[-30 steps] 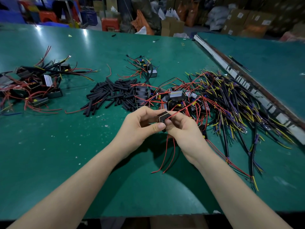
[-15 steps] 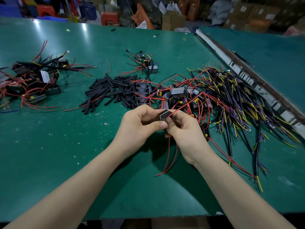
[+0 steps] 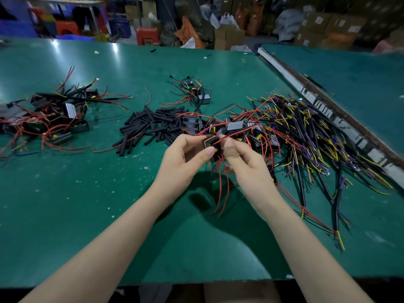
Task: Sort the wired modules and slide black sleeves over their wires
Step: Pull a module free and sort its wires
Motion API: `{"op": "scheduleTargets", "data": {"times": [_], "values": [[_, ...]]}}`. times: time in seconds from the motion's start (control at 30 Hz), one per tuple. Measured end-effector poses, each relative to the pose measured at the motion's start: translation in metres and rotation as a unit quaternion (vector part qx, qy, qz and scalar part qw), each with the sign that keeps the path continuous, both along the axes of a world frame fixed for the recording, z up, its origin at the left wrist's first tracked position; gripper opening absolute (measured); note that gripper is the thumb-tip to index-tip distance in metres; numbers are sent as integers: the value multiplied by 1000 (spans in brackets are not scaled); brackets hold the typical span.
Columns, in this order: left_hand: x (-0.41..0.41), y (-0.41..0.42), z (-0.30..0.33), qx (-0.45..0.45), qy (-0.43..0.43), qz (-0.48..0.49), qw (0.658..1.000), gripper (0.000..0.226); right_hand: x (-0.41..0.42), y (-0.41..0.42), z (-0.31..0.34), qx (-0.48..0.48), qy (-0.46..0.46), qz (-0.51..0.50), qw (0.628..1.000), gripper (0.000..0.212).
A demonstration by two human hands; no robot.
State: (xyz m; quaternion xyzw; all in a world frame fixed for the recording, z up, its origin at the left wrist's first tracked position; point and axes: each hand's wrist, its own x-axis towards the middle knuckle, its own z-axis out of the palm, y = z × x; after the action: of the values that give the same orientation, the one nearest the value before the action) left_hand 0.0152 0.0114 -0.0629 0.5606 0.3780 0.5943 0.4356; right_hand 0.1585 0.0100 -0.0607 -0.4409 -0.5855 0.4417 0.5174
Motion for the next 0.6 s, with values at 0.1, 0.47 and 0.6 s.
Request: {"op": "scheduleTargets", "data": {"times": [0.1, 0.47, 0.6], "values": [[-6, -2, -1, 3, 33, 8, 999, 27, 6, 1, 8, -1, 109, -60, 992, 34], [-7, -7, 10, -12, 88, -67, 994, 10, 2, -6, -4, 114, -89, -15, 989, 16], [-10, -7, 10, -21, 36, -68, 997, 5, 3, -10, 5, 90, -114, 33, 989, 17]]}}
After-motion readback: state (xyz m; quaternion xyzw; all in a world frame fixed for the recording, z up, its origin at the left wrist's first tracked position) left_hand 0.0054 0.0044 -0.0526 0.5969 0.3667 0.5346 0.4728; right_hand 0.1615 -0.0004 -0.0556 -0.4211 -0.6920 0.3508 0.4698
